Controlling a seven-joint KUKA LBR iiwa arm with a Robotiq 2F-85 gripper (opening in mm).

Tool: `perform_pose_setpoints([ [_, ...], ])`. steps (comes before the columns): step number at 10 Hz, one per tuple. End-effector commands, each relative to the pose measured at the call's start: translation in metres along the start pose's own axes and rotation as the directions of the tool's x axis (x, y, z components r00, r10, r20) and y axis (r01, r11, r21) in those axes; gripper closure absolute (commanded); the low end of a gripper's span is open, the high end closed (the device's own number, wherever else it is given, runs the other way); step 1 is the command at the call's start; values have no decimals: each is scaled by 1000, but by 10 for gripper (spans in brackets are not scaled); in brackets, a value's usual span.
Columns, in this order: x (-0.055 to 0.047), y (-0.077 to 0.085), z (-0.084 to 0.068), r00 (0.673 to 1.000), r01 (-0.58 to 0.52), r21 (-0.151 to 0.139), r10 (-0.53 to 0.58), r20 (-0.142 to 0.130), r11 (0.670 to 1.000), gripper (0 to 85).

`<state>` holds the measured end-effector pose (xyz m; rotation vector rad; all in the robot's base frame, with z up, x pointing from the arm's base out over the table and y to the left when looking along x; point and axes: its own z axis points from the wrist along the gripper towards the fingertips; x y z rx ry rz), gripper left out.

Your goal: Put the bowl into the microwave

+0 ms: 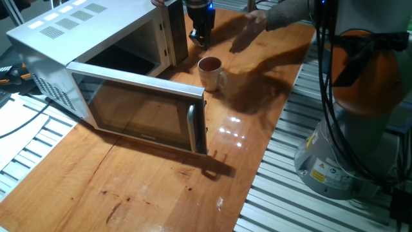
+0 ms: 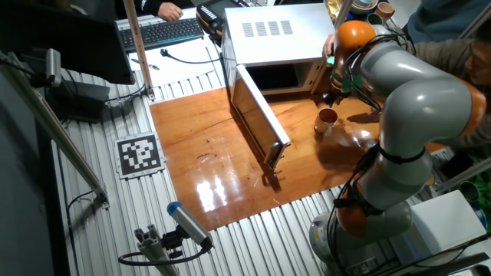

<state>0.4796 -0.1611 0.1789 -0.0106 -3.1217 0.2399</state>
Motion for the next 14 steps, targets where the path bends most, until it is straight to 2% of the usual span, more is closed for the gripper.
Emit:
perform_pose_setpoints([
  [1, 0, 0, 2, 1000, 0, -1, 0, 1, 1000, 510],
  [4, 0, 0, 3, 1000, 0, -3, 0, -2, 1000, 510],
  [8, 8, 6, 3, 1000, -14, -6, 14, -7, 1000, 510],
  [11, 9, 8, 3, 1000, -15, -4, 15, -7, 1000, 510],
  [14, 17, 16, -1, 999, -27, -9, 27, -17, 1000, 510],
])
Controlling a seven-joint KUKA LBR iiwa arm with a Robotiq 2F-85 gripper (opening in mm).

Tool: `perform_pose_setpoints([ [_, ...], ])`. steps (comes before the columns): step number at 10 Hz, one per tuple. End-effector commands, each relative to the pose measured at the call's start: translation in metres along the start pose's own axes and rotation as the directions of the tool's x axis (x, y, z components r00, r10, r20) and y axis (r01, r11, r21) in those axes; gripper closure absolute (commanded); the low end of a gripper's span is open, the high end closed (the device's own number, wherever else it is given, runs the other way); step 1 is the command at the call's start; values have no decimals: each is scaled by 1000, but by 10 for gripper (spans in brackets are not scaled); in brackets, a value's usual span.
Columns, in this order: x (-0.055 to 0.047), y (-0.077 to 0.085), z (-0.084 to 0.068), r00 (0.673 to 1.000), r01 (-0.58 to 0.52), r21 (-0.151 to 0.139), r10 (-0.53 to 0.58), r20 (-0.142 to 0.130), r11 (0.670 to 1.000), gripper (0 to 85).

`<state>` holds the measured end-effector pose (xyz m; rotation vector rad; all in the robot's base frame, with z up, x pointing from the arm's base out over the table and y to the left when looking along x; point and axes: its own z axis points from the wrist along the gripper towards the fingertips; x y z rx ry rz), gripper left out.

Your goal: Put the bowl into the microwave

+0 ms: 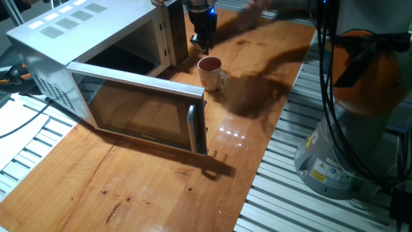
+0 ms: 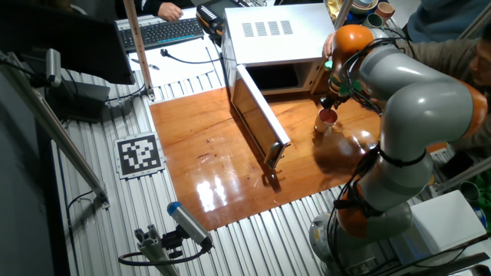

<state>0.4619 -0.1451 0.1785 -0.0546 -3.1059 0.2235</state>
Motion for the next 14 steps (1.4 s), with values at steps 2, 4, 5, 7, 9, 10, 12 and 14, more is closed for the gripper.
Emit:
perform_pose_setpoints([
  [2, 2, 2, -1, 1000, 1, -5, -1, -5, 1000, 510],
  [4, 8, 7, -2, 1000, -6, -5, 6, -8, 1000, 510],
  [5, 11, 10, -3, 1000, -13, -5, 12, -10, 1000, 510],
  [7, 17, 14, -4, 1000, -19, -5, 19, -10, 1000, 510],
  [9, 21, 17, -3, 1000, -20, -7, 20, -13, 1000, 510],
  [10, 22, 18, -4, 1000, -22, -7, 22, -15, 1000, 510],
  [12, 24, 21, -3, 1000, -25, -9, 24, -18, 1000, 510],
  [14, 28, 25, -1, 999, -31, -9, 31, -16, 999, 510],
])
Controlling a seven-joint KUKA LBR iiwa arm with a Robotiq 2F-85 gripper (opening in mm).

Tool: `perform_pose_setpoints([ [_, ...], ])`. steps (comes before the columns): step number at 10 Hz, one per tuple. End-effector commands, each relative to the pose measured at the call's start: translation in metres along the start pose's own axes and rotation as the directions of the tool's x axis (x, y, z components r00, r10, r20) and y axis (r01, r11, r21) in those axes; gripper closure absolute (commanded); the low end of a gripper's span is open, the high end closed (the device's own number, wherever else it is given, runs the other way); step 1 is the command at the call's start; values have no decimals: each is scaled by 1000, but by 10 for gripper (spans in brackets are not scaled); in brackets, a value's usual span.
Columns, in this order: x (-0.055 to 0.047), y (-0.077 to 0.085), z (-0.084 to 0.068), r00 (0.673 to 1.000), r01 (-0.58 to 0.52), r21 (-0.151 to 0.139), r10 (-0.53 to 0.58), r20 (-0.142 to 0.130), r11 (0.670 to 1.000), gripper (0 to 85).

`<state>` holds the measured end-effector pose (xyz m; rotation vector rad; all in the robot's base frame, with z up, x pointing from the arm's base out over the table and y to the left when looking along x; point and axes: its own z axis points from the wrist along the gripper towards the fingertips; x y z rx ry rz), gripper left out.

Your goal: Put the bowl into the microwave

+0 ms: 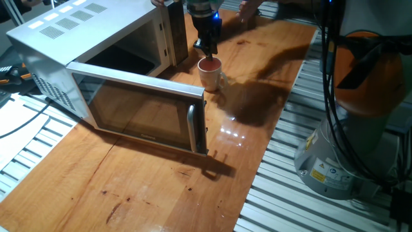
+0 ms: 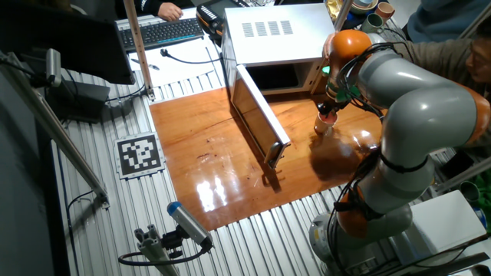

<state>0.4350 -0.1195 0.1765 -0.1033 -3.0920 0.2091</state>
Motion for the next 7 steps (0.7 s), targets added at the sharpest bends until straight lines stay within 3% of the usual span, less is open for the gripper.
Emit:
perform_pose_setpoints([
  [1, 1, 0, 0, 1000, 0, 0, 0, 0, 1000, 510],
  [5, 2, 0, -1, 1000, -3, -1, 3, 8, 1000, 510],
  [7, 2, 0, -1, 1000, -4, 7, 4, -9, 1000, 510],
])
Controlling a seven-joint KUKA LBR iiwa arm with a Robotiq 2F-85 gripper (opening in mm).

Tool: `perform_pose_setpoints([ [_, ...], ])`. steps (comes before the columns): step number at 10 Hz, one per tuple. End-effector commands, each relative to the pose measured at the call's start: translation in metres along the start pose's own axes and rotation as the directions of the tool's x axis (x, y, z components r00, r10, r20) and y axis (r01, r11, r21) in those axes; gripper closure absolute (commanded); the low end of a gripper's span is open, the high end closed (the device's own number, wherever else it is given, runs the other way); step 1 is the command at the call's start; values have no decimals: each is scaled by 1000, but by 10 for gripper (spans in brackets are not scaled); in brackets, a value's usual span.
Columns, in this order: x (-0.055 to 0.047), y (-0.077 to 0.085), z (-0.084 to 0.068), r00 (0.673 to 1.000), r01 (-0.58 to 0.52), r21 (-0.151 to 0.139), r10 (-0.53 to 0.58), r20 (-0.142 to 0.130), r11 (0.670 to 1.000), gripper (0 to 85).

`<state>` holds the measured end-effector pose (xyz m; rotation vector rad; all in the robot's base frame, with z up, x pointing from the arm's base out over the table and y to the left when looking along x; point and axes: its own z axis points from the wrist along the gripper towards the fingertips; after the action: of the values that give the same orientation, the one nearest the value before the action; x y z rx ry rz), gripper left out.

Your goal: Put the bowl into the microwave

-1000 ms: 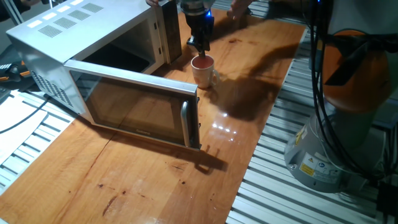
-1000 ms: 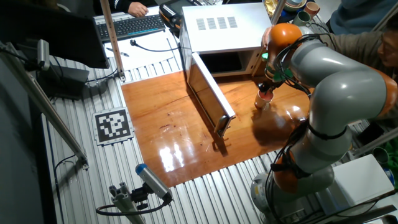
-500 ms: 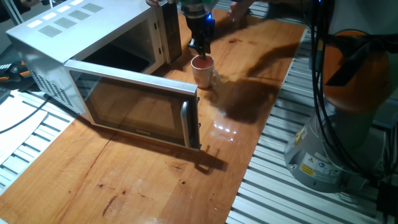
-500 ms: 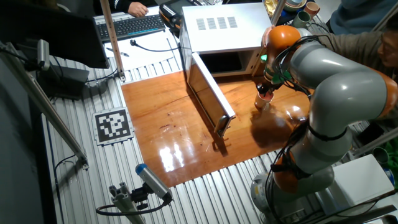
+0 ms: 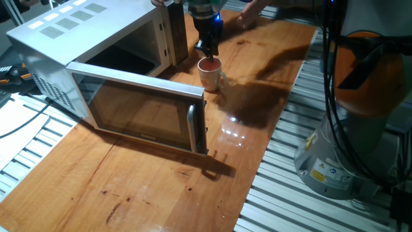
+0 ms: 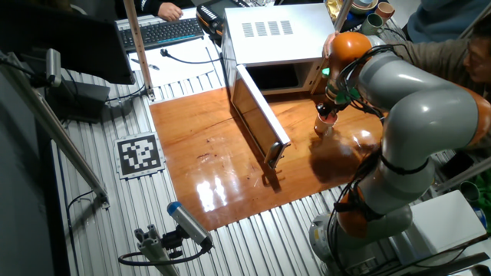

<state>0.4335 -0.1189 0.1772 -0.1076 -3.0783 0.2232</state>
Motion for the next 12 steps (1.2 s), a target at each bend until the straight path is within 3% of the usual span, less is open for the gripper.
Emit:
perform_pose_setpoints([
  [1, 0, 0, 0, 1000, 3, 10, -2, -6, 1000, 510],
  [3, 0, 0, 0, 1000, 4, 40, -3, -4, 999, 510],
  [5, 1, -1, 0, 1000, 12, 30, -12, -10, 999, 510],
  [8, 11, -3, -4, 1000, 6, 26, -6, -21, 1000, 510],
  [12, 22, -4, 1, 1000, 3, 21, -3, -12, 1000, 510],
])
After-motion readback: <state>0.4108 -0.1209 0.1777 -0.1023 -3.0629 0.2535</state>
